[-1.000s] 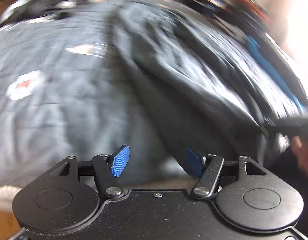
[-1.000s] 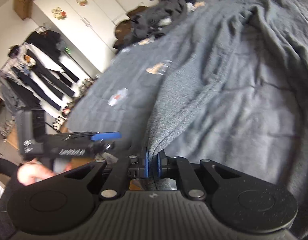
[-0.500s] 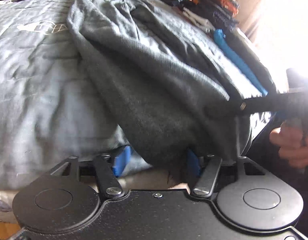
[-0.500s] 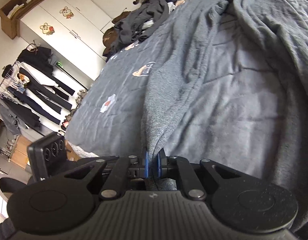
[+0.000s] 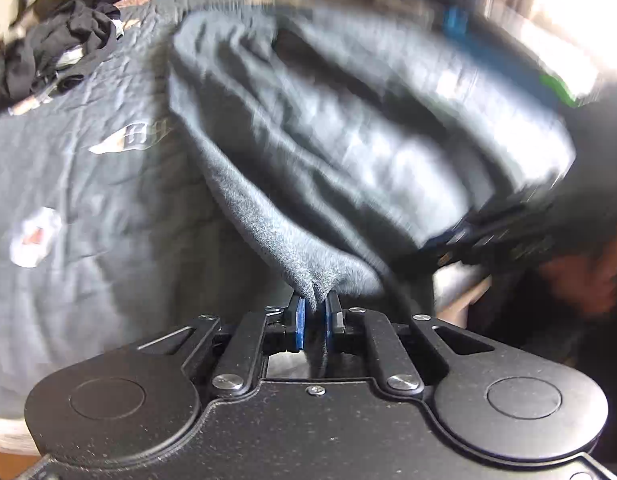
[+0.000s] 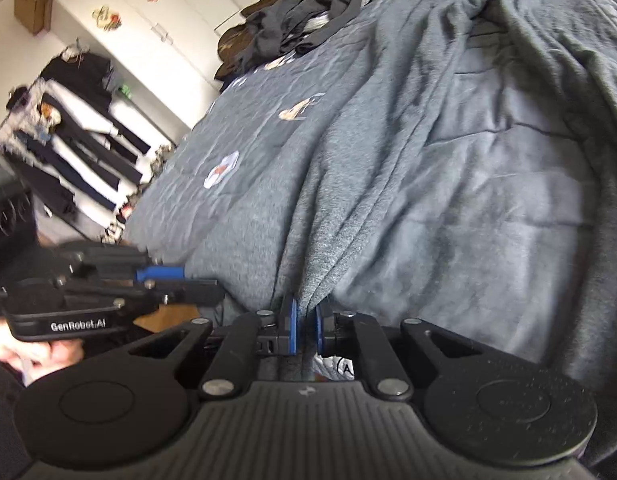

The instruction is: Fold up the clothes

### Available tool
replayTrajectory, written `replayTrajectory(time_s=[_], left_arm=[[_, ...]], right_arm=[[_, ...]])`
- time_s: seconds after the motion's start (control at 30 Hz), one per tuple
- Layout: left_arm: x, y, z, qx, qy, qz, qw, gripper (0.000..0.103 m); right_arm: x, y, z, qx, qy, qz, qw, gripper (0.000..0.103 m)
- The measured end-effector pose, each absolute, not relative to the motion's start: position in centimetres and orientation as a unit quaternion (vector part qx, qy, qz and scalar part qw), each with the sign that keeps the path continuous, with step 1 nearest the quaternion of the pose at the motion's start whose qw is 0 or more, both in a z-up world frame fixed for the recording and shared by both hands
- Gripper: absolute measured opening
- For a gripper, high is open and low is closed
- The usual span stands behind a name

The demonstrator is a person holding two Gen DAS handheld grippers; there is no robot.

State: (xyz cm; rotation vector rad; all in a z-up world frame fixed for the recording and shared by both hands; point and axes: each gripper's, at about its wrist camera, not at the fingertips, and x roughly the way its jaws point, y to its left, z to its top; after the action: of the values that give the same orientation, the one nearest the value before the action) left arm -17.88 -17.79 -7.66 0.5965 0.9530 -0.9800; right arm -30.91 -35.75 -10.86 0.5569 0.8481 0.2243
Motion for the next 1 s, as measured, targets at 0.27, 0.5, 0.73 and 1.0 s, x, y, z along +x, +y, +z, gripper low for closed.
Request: replayTrajectory(time_s=[0.27,0.5,0.73,1.0], left_arm=[[-15.1,-14.3,-8.2,0.202,0.466,-0.396,0.765,0.059],[-10.5,-16.5,-6.8,0.107,0.443,-0.401,0.795,0.067],[-7.9,-19.5,-8.4,0.11,0.444,-0.402,0.794,0.051],[-7.9,-19.2,-9.1,0.142,0.463,-0.38,0.788,0.005]], right_arm=[[-30.6,-34.2,-11.1,0.174,0.445,0.051,0.877,0.025],[-29.0,-36.2,-9.0,0.165,0.393,0.026,0.904,0.045],[-23.7,-36.5,-9.9,0.12,0.399,0.001,0.909,0.046],[-21.7,-36.8,-12.0,0.106,0.408,-0.012,0.907,0.015]])
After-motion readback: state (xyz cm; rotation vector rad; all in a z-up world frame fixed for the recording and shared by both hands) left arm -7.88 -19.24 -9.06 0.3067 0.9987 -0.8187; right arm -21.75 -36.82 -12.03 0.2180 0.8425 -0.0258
